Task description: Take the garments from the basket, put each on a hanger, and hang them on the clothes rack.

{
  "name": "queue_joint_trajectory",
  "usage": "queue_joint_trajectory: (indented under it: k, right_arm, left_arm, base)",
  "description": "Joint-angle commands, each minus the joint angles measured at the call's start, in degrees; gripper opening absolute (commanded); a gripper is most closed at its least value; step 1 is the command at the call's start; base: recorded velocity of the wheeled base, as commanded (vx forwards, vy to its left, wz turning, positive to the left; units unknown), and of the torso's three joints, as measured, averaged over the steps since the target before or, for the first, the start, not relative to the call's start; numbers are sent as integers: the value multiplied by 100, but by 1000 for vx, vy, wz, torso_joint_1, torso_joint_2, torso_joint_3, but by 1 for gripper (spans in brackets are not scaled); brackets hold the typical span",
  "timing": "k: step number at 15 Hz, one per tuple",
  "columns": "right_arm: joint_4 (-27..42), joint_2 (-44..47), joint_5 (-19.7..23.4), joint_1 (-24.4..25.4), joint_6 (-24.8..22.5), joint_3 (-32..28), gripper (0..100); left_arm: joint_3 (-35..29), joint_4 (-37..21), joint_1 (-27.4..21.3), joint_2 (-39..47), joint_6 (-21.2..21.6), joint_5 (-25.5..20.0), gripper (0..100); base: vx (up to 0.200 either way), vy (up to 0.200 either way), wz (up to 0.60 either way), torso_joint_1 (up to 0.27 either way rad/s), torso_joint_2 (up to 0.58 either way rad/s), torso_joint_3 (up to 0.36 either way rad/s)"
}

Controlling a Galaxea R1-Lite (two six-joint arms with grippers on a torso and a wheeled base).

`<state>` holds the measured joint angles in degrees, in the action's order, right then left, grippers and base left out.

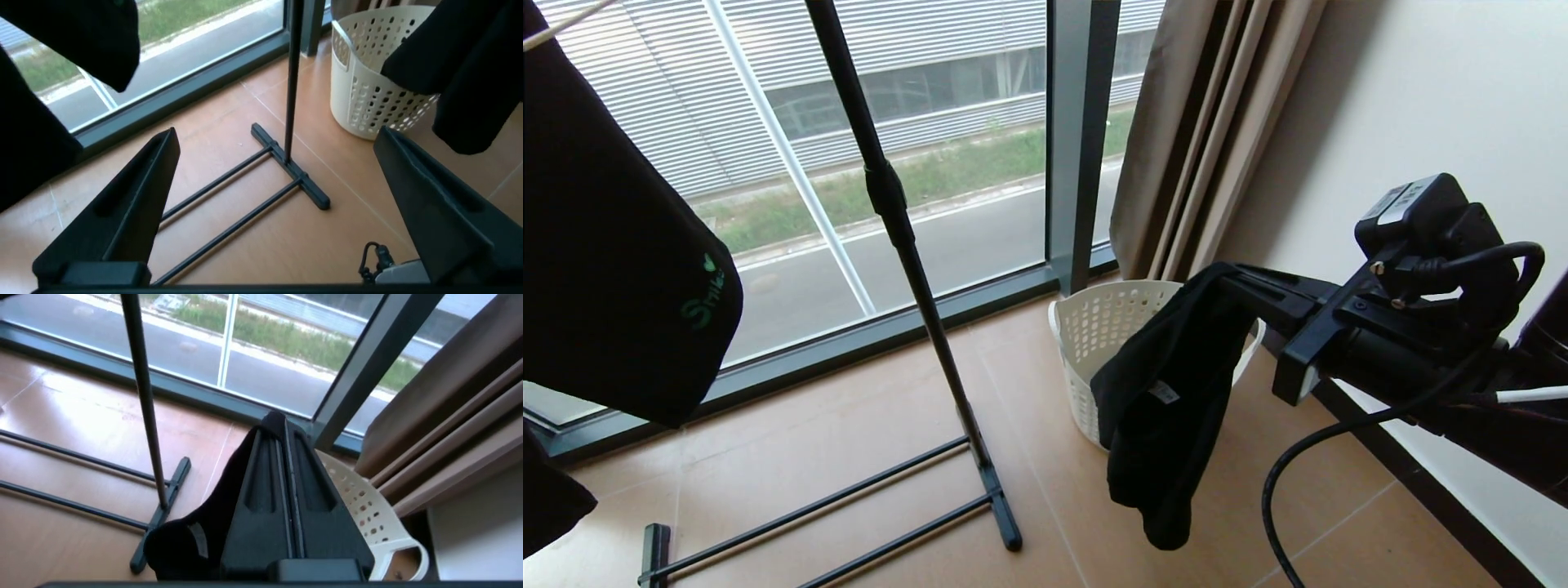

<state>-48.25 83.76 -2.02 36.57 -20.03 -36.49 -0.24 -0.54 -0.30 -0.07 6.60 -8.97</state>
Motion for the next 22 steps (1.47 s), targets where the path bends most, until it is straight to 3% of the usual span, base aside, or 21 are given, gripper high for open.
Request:
queue_joint_trajectory:
  k: [1, 8, 15, 22]
  right_arm:
    - [-9, 53, 0, -1, 8, 1, 0]
    - [0, 61, 0, -19, 8, -8, 0]
    - [0, 35, 0, -19, 8, 19, 0]
    - [0, 44, 9, -19, 8, 28, 0]
  left_arm:
    - [-2, 1, -5, 7, 0, 1, 100]
    - [-2, 1, -5, 7, 0, 1, 100]
    - [-2, 1, 4, 7, -9, 10, 100]
    - [-2, 1, -5, 7, -18, 1, 100]
  base:
    - [0, 0, 0, 2, 2, 207]
    - [0, 0, 0, 30, -115, 111]
    - [0, 0, 0, 133, -452, -128]
    - [0, 0, 0, 189, -507, -294]
